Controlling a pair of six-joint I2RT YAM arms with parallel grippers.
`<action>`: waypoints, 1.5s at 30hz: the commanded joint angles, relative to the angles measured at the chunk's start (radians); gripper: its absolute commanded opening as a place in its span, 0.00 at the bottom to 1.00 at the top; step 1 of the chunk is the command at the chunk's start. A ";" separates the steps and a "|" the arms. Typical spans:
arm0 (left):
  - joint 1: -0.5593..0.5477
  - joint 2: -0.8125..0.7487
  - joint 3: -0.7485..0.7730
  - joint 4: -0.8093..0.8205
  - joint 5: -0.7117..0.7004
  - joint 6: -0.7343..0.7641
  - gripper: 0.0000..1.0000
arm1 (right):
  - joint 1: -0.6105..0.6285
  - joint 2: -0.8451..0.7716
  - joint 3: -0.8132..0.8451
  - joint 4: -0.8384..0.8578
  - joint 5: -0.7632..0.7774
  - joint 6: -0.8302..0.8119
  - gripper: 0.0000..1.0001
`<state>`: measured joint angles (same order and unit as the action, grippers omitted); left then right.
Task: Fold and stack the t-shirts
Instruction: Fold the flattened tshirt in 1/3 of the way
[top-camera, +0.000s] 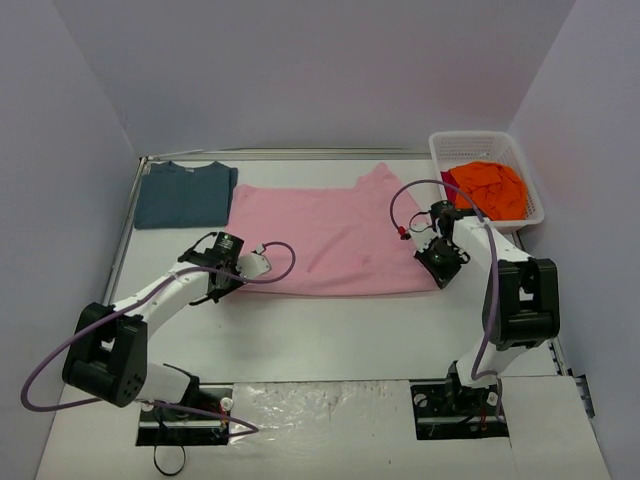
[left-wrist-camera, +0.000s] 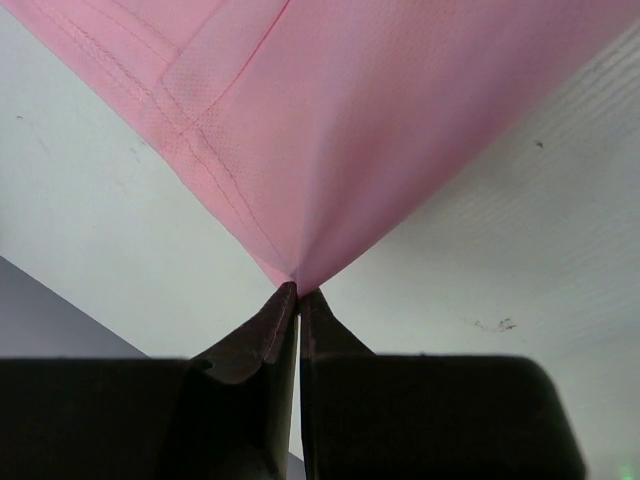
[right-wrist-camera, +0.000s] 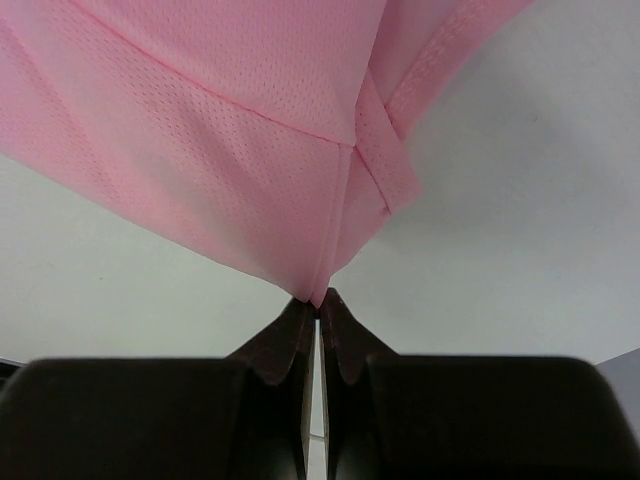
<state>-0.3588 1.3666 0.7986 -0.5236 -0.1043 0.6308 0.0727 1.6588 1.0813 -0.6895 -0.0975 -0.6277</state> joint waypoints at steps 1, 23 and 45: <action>0.006 -0.021 0.036 -0.090 0.003 0.030 0.02 | -0.007 -0.048 0.017 -0.080 -0.008 -0.013 0.00; -0.002 -0.155 0.076 -0.392 0.150 0.104 0.05 | -0.002 -0.249 -0.064 -0.248 -0.088 -0.079 0.00; 0.152 -0.003 0.493 -0.259 0.340 -0.006 0.31 | -0.004 -0.029 0.383 -0.226 -0.180 -0.014 0.33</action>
<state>-0.2478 1.2911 1.2072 -0.9073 0.1585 0.6949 0.0727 1.5249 1.3911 -0.9443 -0.2150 -0.7052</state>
